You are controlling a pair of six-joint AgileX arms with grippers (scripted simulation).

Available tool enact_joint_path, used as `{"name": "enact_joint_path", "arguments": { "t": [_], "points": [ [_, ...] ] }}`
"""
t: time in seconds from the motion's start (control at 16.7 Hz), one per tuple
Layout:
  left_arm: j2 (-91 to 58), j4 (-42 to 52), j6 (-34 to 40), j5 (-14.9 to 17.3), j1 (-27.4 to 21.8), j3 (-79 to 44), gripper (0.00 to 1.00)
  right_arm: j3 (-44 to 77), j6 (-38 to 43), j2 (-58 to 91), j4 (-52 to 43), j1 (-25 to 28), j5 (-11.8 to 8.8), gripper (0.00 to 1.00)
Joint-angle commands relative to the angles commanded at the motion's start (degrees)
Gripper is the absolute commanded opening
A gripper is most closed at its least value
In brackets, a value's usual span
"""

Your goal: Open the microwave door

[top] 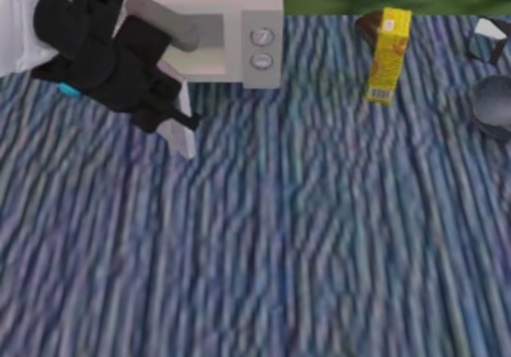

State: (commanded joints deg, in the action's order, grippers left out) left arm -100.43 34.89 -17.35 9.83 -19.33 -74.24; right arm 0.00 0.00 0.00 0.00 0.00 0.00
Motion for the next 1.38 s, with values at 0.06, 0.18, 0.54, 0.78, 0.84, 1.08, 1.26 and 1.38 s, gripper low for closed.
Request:
{"name": "enact_joint_path", "arguments": {
  "t": [0.06,0.18,0.54,0.78,0.84,1.08,1.26,1.38],
  "points": [
    [0.00,0.00,0.00,0.00,0.00,0.00,0.00,0.00,0.00,0.00,0.00,0.00,0.00,1.00],
    [0.00,0.00,0.00,0.00,0.00,0.00,0.00,0.00,0.00,0.00,0.00,0.00,0.00,1.00],
    [0.00,0.00,0.00,0.00,0.00,0.00,0.00,0.00,0.00,0.00,0.00,0.00,0.00,1.00],
    [0.29,0.37,-1.72,1.18,0.54,0.43,0.00,0.00,0.00,0.00,0.00,0.00,0.00,1.00],
    [0.49,0.70,-3.06,1.80,1.10,0.70,0.00,0.00,0.00,0.00,0.00,0.00,0.00,1.00],
    [1.52,2.02,-8.81,4.55,3.48,1.93,0.00,0.00,0.00,0.00,0.00,0.00,0.00,1.00],
    [1.94,2.10,-9.95,5.16,3.96,2.00,0.00,0.00,0.00,0.00,0.00,0.00,0.00,1.00],
    [1.94,2.10,-9.95,5.16,3.96,2.00,0.00,0.00,0.00,0.00,0.00,0.00,0.00,1.00]
  ]
}}
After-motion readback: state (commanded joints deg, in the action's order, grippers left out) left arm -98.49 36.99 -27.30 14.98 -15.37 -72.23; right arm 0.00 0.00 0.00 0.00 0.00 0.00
